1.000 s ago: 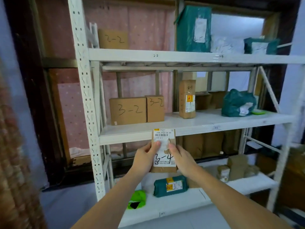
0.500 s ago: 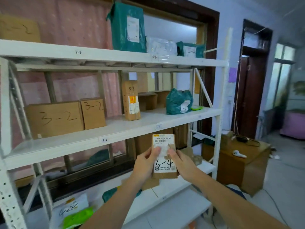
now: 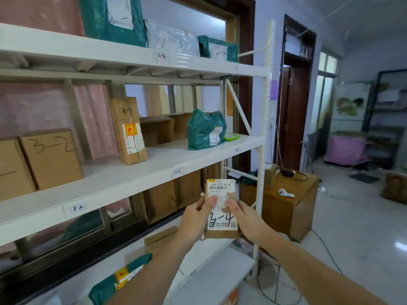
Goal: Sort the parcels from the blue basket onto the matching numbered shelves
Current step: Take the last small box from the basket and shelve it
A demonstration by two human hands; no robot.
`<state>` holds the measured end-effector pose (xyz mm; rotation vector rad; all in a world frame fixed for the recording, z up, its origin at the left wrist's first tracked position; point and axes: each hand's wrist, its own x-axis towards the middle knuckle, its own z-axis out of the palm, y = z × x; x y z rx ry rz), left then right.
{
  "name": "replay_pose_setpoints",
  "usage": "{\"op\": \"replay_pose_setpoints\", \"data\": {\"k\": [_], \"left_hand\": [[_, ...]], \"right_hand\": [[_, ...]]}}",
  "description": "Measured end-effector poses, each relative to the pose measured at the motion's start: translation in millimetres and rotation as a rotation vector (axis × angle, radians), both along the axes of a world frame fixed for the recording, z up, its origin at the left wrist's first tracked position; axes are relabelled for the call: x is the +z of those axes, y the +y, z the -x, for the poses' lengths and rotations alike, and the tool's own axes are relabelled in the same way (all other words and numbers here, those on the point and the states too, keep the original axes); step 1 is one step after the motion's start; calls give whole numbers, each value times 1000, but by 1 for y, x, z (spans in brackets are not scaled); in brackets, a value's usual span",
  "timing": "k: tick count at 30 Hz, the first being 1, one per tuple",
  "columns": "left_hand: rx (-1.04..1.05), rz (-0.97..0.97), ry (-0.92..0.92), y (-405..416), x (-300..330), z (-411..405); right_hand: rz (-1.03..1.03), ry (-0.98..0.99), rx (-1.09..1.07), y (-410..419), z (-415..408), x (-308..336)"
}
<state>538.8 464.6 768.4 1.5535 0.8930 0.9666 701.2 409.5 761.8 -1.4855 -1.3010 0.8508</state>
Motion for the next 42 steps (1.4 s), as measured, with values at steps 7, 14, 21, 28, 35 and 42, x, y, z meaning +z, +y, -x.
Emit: {"op": "replay_pose_setpoints", "data": {"k": [7,14,21,28,35,42], "left_hand": [[-95,20,2,56,-5,-57],[-154,108,-23,100,-23,-144],[-152,86,21,153,-13,-235],[-88,63,0,204,2,-302],[-7,-116,18,287,29,-357],[-4,-322,-37,371,80,-407]], "right_hand": [[42,-32,-123,34,-50,3],[56,11,-190,70,-132,-15],[45,-19,-160,125,-224,-4],[31,-96,-95,186,-296,10],[-78,-188,-78,273,-352,34],[-210,-269,-47,368,-403,75]]}}
